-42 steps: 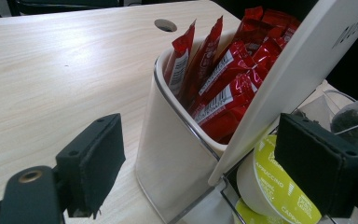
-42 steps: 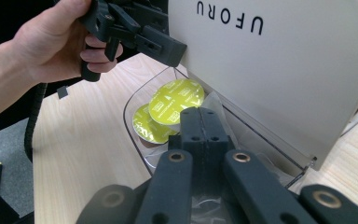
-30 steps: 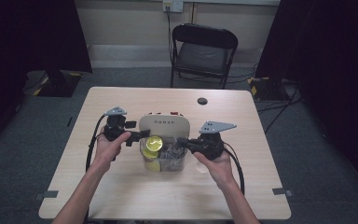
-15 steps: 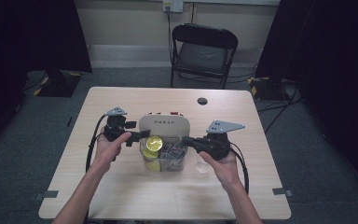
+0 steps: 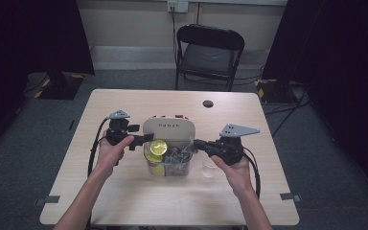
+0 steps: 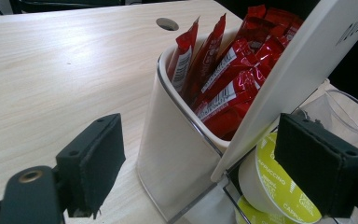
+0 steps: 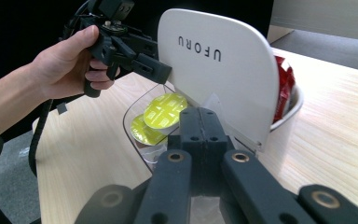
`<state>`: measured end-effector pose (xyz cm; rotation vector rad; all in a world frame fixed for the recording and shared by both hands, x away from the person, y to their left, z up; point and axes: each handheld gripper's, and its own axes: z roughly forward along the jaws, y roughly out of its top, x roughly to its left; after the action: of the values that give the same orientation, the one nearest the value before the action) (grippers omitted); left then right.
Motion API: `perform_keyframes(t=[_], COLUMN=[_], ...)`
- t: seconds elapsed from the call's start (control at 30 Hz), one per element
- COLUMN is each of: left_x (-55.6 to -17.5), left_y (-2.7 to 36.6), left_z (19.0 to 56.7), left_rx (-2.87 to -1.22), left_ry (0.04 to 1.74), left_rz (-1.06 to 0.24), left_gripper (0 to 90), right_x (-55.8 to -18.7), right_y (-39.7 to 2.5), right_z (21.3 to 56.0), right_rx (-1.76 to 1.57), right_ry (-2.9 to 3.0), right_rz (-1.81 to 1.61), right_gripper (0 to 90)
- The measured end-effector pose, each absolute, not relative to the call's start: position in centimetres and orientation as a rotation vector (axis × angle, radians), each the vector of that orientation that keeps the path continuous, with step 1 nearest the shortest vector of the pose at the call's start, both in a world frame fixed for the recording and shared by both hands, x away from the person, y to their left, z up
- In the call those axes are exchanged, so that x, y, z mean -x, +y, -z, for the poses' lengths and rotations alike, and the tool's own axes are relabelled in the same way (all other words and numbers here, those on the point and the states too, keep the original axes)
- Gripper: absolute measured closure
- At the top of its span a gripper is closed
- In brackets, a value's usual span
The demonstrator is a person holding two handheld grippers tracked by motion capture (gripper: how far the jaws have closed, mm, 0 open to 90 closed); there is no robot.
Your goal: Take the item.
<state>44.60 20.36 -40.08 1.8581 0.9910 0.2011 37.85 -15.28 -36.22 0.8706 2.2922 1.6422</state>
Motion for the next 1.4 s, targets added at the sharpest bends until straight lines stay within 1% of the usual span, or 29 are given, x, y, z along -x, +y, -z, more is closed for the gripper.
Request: perform_keyframes(t=[0.4,0.8,1.0,1.4], left_x=[-44.6,-44.6,-44.6,-44.6], left_y=[20.4,20.1,20.1,20.1], left_z=[40.1,40.2,40.2,40.2], left_rx=[-1.861,-1.865,-1.864,-1.865], left_ry=[0.988,0.994,0.991,0.994], left_rz=[-0.204,-0.202,-0.2,-0.2], left_gripper=[15.6,15.7,15.6,15.6], right_x=[-37.4,-36.8,-36.7,-36.8], right_y=[-16.6,-19.0,-19.3,-20.0], right_z=[36.1,36.2,37.5,38.3], right_rx=[-0.906,-0.958,-0.99,-1.029], right_ry=[2.275,2.251,2.265,2.264], right_rz=[-1.62,-1.571,-1.537,-1.511], right_gripper=[90.0,90.0,90.0,90.0])
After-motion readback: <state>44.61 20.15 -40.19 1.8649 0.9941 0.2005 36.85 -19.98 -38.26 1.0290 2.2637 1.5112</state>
